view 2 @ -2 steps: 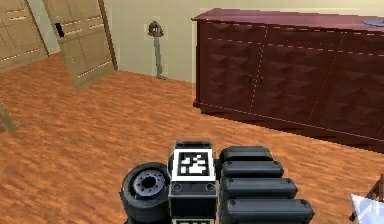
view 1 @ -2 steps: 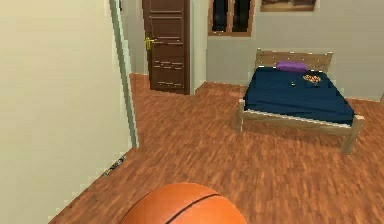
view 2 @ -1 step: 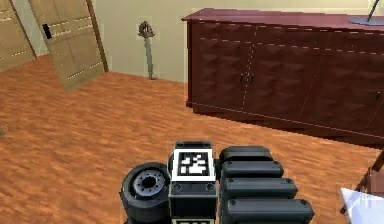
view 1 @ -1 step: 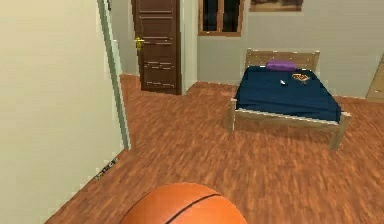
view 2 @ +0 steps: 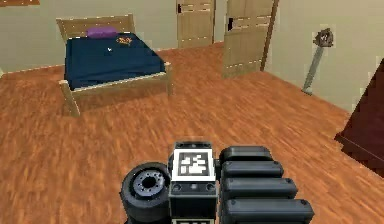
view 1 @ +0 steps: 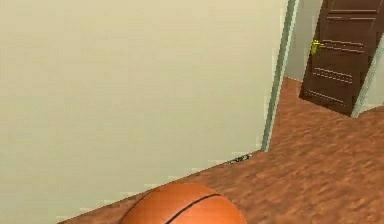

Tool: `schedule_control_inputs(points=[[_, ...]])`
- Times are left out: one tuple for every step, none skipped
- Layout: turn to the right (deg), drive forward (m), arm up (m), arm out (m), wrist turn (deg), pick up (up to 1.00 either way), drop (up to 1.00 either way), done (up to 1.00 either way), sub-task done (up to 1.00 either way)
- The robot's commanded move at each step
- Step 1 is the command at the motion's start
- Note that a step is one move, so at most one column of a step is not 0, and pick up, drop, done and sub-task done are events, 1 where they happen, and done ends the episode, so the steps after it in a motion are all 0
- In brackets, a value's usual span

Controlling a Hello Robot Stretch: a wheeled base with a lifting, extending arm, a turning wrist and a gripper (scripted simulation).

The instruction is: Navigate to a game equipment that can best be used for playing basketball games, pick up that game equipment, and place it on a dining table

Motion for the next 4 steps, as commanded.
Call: schedule_control_inputs(points=[[-45.0, 0.0, 0.0, 0.0, 0.0, 0.0, 0.0, 0.0, 0.0], [-45.0, 0.0, 0.0, 0.0, 0.0, 0.0, 0.0, 0.0, 0.0], [-12.0, 0.0, 0.0, 0.0, 0.0, 0.0, 0.0, 0.0, 0.0], [-3.0, 0.0, 0.0, 0.0, 0.0, 0.0, 0.0, 0.0, 0.0]])
